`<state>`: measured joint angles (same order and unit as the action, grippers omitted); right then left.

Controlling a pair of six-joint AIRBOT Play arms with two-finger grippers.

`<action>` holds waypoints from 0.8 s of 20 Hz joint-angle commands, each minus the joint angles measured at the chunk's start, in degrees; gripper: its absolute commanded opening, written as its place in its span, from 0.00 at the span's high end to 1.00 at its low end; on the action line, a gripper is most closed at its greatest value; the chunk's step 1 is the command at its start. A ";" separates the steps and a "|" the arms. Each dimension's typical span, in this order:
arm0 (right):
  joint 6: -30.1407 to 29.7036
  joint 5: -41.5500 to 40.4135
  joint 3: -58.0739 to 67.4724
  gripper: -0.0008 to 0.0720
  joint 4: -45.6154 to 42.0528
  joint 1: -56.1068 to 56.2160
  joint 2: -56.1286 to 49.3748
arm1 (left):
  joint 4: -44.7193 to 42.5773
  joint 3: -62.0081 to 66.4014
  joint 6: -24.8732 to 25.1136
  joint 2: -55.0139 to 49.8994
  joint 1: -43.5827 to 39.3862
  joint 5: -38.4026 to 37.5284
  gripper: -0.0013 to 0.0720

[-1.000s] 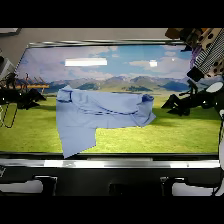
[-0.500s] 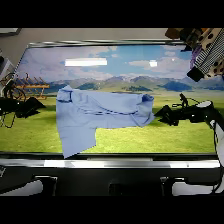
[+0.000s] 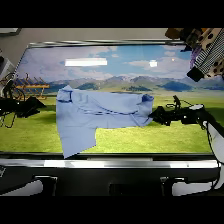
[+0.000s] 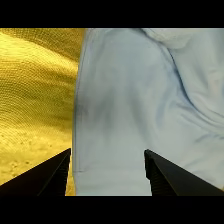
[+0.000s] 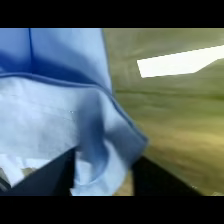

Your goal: Fold the clothes and pants, and hang the long-sleeved shirts on hangers.

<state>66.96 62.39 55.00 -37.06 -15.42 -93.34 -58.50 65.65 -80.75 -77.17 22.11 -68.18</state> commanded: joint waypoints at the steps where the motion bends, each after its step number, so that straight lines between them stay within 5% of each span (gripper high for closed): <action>1: -0.26 -2.99 -0.61 0.81 -1.05 3.89 -0.20 | 0.17 -0.17 0.28 0.28 0.42 0.07 0.25; 2: -0.28 -3.15 -0.61 0.94 -0.94 3.89 0.22 | 0.50 -0.94 1.07 0.79 0.94 0.09 0.25; 3: -0.31 -3.15 -0.61 0.95 -1.09 3.67 0.96 | 0.57 -2.34 1.60 1.49 1.60 0.11 0.25; 16: 3.34 3.80 -0.61 0.95 -1.53 3.72 12.72 | 12.28 -25.31 14.03 0.31 3.19 9.60 0.25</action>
<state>69.36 64.82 54.41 -38.65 -11.75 -82.63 -47.90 42.44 -69.17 -75.75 25.65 -59.77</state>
